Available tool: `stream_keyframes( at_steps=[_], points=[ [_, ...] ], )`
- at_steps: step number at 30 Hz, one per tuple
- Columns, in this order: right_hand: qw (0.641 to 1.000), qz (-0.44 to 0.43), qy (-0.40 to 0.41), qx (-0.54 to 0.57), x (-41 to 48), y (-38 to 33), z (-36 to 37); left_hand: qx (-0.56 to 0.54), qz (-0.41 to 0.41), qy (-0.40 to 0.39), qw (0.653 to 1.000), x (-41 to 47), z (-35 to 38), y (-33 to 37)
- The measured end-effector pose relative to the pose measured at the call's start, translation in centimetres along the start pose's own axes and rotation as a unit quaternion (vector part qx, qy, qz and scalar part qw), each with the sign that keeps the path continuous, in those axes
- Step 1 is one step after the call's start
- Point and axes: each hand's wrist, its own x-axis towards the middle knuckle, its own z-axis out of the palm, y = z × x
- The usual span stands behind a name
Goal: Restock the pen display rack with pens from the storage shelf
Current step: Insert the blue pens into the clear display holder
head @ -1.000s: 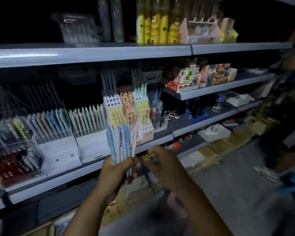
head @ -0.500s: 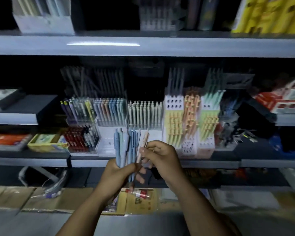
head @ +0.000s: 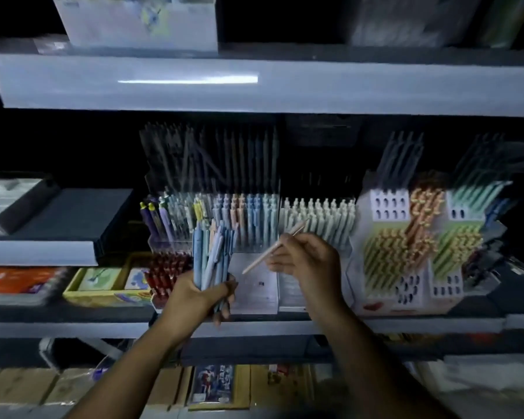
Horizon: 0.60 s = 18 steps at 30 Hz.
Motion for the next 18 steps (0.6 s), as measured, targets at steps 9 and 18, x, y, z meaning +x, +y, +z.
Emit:
stream_keyframes(
  at_steps=[9,18],
  points=[
    [0.984,-0.05,0.018,-0.167,2.6,7.1,2.4,-0.067,-0.025,0.004,0.997,1.4,-3.2,-2.5],
    [0.969,-0.084,0.048,-0.229,3.1,11.0,4.1,-0.153,-0.02,0.061,0.986,1.6,-3.9,-4.1]
  ],
)
